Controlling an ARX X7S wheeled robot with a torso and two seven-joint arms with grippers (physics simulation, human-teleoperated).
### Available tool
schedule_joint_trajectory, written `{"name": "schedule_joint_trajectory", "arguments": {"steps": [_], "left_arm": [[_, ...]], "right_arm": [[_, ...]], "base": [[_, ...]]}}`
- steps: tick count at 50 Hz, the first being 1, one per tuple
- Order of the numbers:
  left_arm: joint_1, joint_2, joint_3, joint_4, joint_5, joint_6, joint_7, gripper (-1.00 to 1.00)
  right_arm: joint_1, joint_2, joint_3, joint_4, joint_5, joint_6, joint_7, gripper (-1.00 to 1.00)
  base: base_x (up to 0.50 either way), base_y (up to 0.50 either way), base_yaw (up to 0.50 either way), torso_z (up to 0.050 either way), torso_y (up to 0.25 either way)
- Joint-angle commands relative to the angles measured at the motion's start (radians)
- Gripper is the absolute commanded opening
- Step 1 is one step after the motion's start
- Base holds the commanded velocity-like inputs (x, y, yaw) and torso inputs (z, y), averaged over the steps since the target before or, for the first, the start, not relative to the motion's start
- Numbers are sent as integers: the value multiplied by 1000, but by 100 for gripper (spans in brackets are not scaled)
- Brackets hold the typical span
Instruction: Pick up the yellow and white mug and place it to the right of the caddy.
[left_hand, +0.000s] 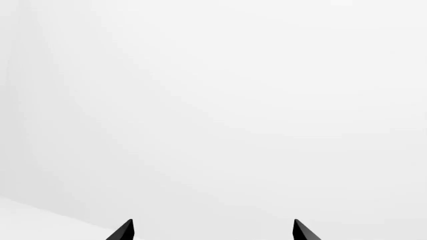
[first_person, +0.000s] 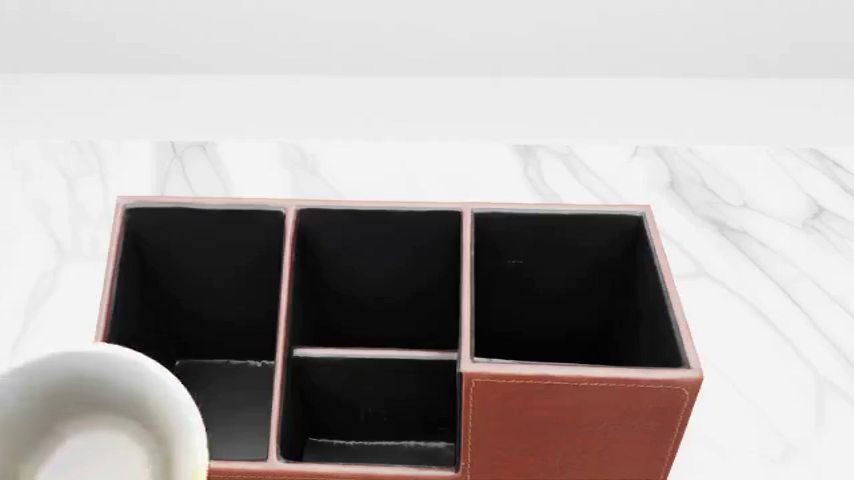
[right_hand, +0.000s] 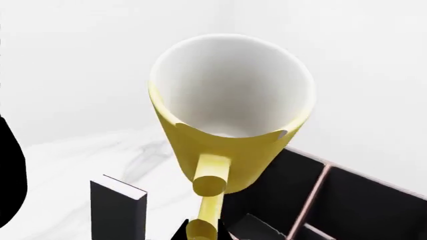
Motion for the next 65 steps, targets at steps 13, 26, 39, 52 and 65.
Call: {"name": "schedule_joint_trajectory", "arguments": {"steps": [13, 26, 39, 52, 65], "left_arm": [[-1, 13, 27, 0, 21, 0, 0, 100], [-3, 19, 44, 0, 35, 0, 0, 100], [-1, 22, 47, 0, 36, 0, 0, 100], [-1, 28, 65, 0, 50, 0, 0, 100], [-1, 32, 76, 0, 57, 0, 0, 100]], "right_arm": [[241, 313, -132, -46, -78, -210, 74, -100], [309, 505, -176, -36, -77, -293, 36, -100], [371, 747, -211, 20, -32, -393, -71, -100], [415, 900, -218, 47, 25, -430, -153, -100], [459, 1015, -199, 76, 107, -431, -229, -100]], "base": [[0, 0, 0, 0, 0], [0, 0, 0, 0, 1], [0, 0, 0, 0, 0], [0, 0, 0, 0, 1], [0, 0, 0, 0, 0]]}}
